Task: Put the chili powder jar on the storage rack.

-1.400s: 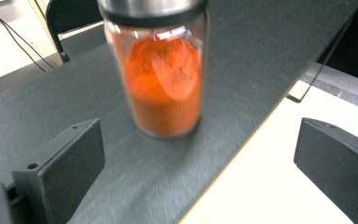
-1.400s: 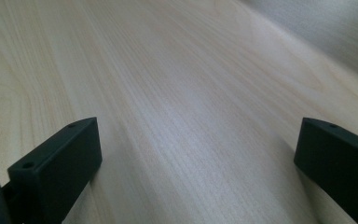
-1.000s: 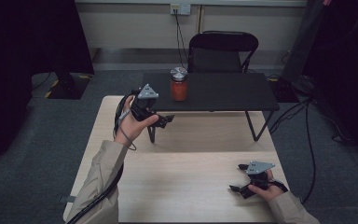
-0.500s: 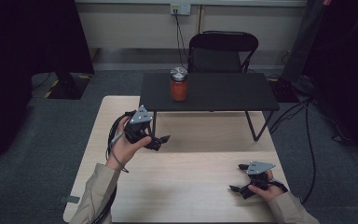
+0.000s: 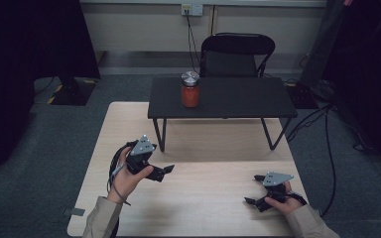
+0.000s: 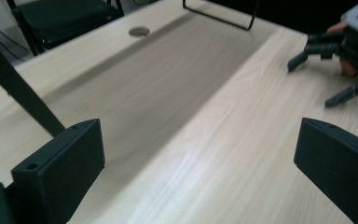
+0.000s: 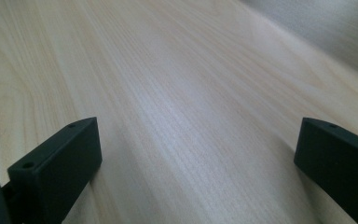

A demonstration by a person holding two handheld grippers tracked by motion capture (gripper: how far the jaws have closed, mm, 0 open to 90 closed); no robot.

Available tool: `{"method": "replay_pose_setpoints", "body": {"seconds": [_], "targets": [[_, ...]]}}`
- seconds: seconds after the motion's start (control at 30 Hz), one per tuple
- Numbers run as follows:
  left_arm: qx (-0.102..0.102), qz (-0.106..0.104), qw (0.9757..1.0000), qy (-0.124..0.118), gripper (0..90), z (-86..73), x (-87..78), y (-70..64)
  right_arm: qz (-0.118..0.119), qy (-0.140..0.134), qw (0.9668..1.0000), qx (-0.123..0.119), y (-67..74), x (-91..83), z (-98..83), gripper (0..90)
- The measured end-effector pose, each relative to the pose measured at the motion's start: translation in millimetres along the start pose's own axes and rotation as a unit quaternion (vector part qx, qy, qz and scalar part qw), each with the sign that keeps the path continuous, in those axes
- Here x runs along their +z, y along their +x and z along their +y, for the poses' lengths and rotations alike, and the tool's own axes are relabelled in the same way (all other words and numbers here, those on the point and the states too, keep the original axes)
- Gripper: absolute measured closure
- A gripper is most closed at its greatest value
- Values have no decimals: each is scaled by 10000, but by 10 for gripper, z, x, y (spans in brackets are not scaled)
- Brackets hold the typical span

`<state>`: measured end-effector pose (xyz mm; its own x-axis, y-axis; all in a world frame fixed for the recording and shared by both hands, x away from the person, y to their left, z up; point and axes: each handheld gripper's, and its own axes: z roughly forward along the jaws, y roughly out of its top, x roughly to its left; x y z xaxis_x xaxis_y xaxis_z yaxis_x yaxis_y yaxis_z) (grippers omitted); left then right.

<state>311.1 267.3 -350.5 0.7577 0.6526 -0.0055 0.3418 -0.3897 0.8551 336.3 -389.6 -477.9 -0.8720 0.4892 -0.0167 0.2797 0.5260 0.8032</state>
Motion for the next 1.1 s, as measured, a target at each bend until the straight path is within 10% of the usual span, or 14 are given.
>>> {"method": "replay_pose_setpoints", "body": {"seconds": [1.1], "targets": [[-222,-337,9982,443,10,-754,179,-68,-39,36,10000,31,34,-19,5,0]]}}
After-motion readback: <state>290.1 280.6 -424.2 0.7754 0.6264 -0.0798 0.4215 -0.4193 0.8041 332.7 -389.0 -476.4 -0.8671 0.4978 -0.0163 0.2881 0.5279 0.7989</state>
